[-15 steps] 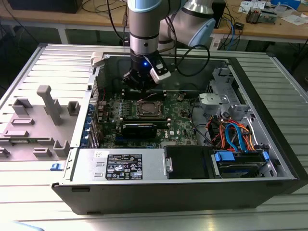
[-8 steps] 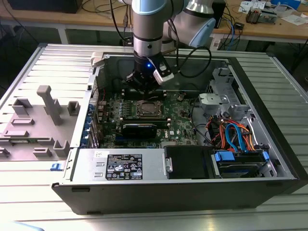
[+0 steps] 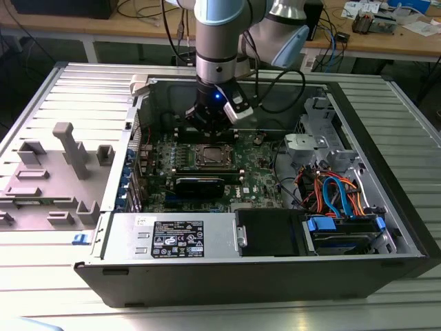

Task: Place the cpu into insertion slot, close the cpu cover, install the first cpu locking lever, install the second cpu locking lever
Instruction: 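Install the first cpu locking lever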

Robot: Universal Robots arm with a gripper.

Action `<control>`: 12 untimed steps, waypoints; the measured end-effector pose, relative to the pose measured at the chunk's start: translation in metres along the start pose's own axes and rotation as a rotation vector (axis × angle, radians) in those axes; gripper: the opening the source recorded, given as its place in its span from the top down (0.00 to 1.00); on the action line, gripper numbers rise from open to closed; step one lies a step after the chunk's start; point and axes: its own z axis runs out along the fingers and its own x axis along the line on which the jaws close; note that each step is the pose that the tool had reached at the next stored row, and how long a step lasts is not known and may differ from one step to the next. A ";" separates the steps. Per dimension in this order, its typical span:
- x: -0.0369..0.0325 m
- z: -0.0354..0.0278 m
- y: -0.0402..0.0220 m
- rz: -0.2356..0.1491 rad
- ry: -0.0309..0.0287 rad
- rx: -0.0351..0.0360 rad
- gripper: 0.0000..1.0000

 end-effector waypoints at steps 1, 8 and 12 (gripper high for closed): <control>-0.0013 0.0005 -0.0001 0.000 0.0000 -0.0001 0.89; -0.0060 0.0022 -0.0018 0.000 -0.0003 -0.0004 0.89; -0.0077 0.0026 -0.0035 0.000 0.0002 0.0002 0.89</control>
